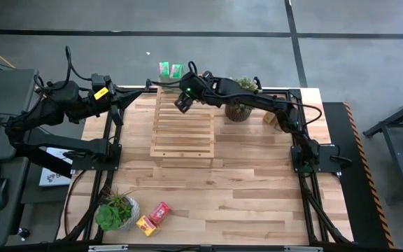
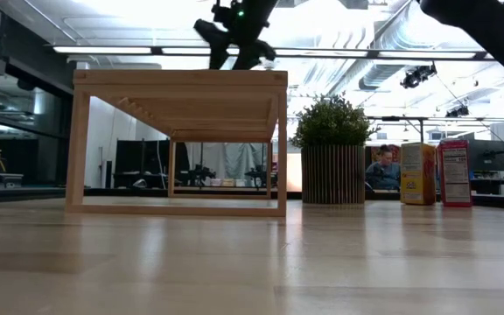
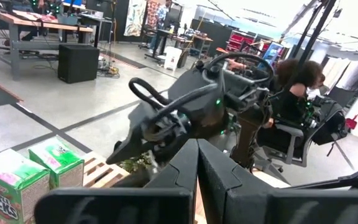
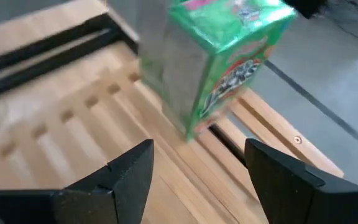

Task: Stack cereal on shelf
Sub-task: Put the green cereal box on the shelf aligned with the other green cereal box

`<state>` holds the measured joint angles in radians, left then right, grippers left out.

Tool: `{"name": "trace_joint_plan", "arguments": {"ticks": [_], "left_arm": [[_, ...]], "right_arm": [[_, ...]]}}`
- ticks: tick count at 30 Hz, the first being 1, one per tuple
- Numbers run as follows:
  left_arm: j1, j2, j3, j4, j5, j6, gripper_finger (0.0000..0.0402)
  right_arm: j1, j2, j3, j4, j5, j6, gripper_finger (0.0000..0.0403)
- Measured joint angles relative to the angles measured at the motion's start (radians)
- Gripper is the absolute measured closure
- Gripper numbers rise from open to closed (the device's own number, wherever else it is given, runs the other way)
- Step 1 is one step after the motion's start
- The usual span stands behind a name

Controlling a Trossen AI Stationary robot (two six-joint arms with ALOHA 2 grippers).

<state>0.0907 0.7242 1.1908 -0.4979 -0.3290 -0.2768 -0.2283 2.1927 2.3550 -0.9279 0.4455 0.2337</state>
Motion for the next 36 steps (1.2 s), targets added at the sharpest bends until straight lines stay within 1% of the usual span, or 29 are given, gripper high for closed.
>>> {"name": "trace_joint_plan", "arguments": {"ticks": [4,7,10,12,15,16,18,20,23,25,26,29,32,36], "left_arm": [[0.0,0.0,0.0,-0.001,0.0,0.0,0.0401],[0.0,0.0,0.0,-0.004,0.0,0.0,0.0401],[0.0,0.0,0.0,-0.004,0.0,0.0,0.0401],[0.0,0.0,0.0,-0.005,0.0,0.0,0.0402],[0.0,-0.001,0.0,-0.005,0.0,0.0,0.0401],[0.0,-0.001,0.0,-0.005,0.0,0.0,0.0402],[0.0,-0.001,0.0,-0.005,0.0,0.0,0.0401],[0.0,-0.001,0.0,-0.006,0.0,0.0,0.0402],[0.0,-0.001,0.0,-0.006,-0.018,0.0,0.0402],[0.0,-0.001,0.0,-0.005,-0.032,0.0,0.0402],[0.0,-0.001,0.0,-0.005,-0.035,0.0,0.0402],[0.0,-0.001,0.0,-0.005,-0.039,0.0,0.0402],[0.0,-0.001,0.0,-0.005,-0.04,0.0,0.0401],[0.0,-0.001,0.0,-0.005,-0.042,-0.002,0.0401]], "right_arm": [[-0.008,-0.01,0.0,-0.081,-0.09,-0.113,0.0173],[-0.025,-0.01,-0.002,-0.134,-0.164,-0.162,0.0203],[-0.041,-0.018,-0.032,-0.136,-0.212,-0.194,0.0255],[-0.05,-0.033,-0.069,-0.106,-0.261,-0.222,0.0301],[-0.063,-0.091,-0.174,-0.011,-0.389,-0.244,0.0378],[-0.066,-0.118,-0.228,0.037,-0.431,-0.252,0.039],[-0.078,-0.187,-0.362,0.144,-0.488,-0.254,0.0386],[-0.091,-0.273,-0.525,0.302,-0.533,-0.221,0.0383],[-0.107,-0.386,-0.761,0.651,-0.597,-0.125,0.0398],[-0.107,-0.413,-0.865,0.866,-0.603,-0.052,0.0399],[-0.106,-0.411,-0.893,0.944,-0.598,-0.016,0.0399],[-0.098,-0.378,-0.91,1.051,-0.557,0.011,0.0402],[-0.096,-0.325,-0.859,1.04,-0.51,-0.022,0.0402],[-0.099,-0.259,-0.735,0.986,-0.483,-0.105,0.0402]]}}
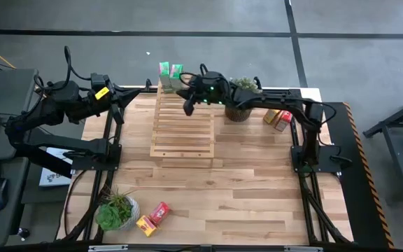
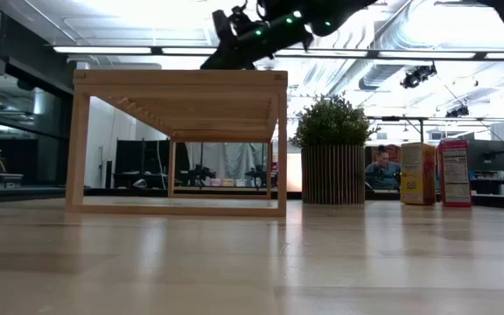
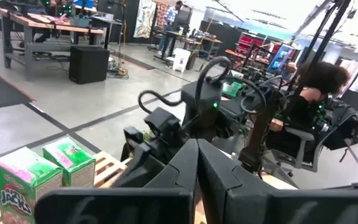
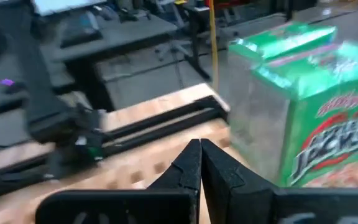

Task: Stack cereal on shelf
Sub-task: Put the green cereal box on the shelf aligned with the other green cereal box

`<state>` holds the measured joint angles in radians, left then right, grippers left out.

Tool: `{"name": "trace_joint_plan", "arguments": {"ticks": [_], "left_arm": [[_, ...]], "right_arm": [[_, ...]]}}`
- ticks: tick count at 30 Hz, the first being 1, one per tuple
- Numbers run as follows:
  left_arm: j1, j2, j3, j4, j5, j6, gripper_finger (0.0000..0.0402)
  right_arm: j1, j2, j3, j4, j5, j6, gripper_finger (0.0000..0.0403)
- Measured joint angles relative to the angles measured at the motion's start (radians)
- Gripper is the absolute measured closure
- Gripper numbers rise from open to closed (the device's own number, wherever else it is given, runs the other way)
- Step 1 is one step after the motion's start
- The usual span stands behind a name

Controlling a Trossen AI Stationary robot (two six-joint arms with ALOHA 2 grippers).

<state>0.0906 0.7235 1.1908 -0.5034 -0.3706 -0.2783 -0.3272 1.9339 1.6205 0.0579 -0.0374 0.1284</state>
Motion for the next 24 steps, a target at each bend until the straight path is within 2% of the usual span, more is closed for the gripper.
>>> {"name": "trace_joint_plan", "arguments": {"ticks": [3,8,24], "left_arm": [[0.0,0.0,0.0,0.0,0.0,-0.005,0.0401],[0.0,0.0,0.0,0.0,0.0,-0.005,0.0401],[0.0,0.0,0.0,0.0,0.0,-0.007,0.0401]], "right_arm": [[-0.009,0.036,0.084,-0.095,0.046,-0.048,0.0403],[-0.028,0.057,0.165,-0.194,0.047,-0.103,0.0403],[-0.04,0.077,0.166,-0.205,0.055,-0.101,0.0403]]}}
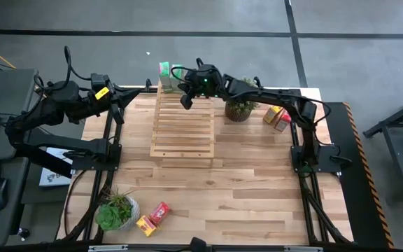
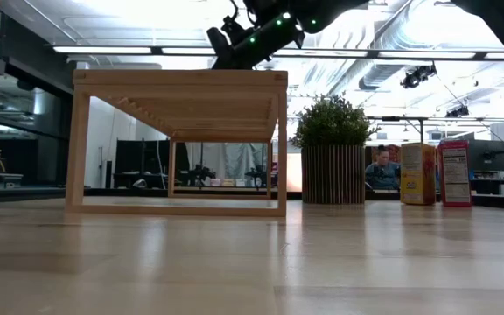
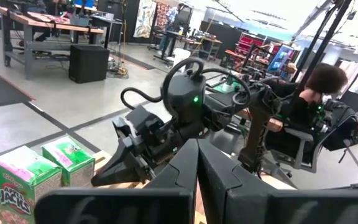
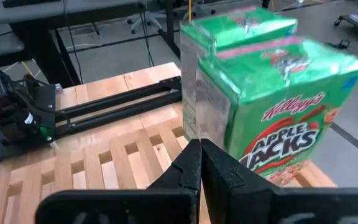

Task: Stack cereal on shelf
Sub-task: Put the green cereal box on the shelf aligned with the other green cereal box, then put the top red cereal box on the shelf

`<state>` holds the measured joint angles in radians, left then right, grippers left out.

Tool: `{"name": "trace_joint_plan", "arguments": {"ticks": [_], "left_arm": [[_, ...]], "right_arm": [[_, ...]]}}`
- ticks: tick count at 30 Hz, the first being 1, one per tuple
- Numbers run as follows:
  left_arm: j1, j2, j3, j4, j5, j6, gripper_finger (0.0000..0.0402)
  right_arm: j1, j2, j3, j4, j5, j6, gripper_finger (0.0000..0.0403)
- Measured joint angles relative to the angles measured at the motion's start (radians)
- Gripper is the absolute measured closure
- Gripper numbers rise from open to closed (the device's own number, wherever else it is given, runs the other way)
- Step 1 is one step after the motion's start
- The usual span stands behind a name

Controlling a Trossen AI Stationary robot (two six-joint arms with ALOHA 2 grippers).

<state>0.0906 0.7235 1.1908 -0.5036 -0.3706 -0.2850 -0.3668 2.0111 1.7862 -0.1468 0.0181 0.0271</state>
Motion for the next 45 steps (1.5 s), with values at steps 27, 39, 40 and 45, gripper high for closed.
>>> {"name": "trace_joint_plan", "arguments": {"ticks": [27,39,40,45], "left_arm": [[0.0,0.0,0.0,0.0,0.0,0.0,0.0401],[0.0,0.0,0.0,0.0,0.0,0.0,0.0402],[0.0,0.0,0.0,0.0,0.0,0.0,0.0402],[0.0,0.0,0.0,0.0,0.0,0.0,0.0402]], "right_arm": [[-0.002,0.005,-0.001,0.055,0.071,0.025,0.0403],[-0.002,-0.021,-0.001,-0.028,-0.026,0.063,0.0403],[-0.002,-0.038,-0.001,-0.07,-0.05,0.061,0.0403],[0.012,-0.162,-0.001,-0.351,-0.143,-0.002,0.0403]]}}
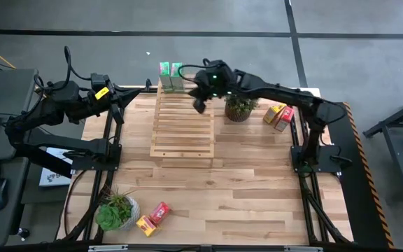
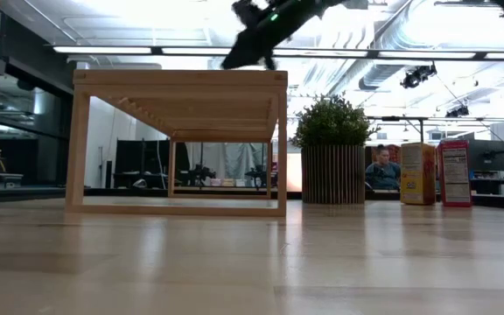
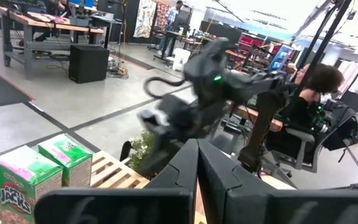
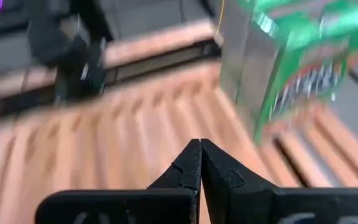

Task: Stack cereal on shelf
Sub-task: Put the top red cereal box on the shelf

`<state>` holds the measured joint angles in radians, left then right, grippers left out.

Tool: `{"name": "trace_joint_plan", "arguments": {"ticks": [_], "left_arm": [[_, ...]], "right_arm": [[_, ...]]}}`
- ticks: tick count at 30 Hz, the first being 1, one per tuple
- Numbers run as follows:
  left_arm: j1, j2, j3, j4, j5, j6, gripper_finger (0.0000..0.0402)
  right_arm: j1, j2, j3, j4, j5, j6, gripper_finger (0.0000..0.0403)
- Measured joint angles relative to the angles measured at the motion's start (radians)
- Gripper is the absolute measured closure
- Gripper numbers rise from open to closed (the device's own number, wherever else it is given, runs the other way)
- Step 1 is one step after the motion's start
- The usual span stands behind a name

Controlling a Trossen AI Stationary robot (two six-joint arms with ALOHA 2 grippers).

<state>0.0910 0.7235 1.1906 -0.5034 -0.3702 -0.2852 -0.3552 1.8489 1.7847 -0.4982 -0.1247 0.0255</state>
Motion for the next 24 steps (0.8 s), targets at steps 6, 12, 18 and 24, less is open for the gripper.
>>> {"name": "trace_joint_plan", "arguments": {"ticks": [6,12,18,24], "left_arm": [[0.0,0.006,0.0,0.0,0.0,0.001,0.0402],[0.0,0.008,-0.001,0.0,0.0,0.001,0.0401],[0.0,0.008,-0.001,0.0,0.0,0.001,0.0402],[0.0,0.008,-0.001,0.0,0.0,0.001,0.0402]], "right_arm": [[0.066,-0.114,0.0,-0.495,0.149,-0.011,0.0403],[0.131,-0.179,0.0,-0.777,0.346,0.114,0.0388],[0.163,-0.314,-0.058,-0.867,0.505,0.288,0.0322],[0.167,-0.61,-0.43,-0.863,0.559,0.733,0.0229]]}}
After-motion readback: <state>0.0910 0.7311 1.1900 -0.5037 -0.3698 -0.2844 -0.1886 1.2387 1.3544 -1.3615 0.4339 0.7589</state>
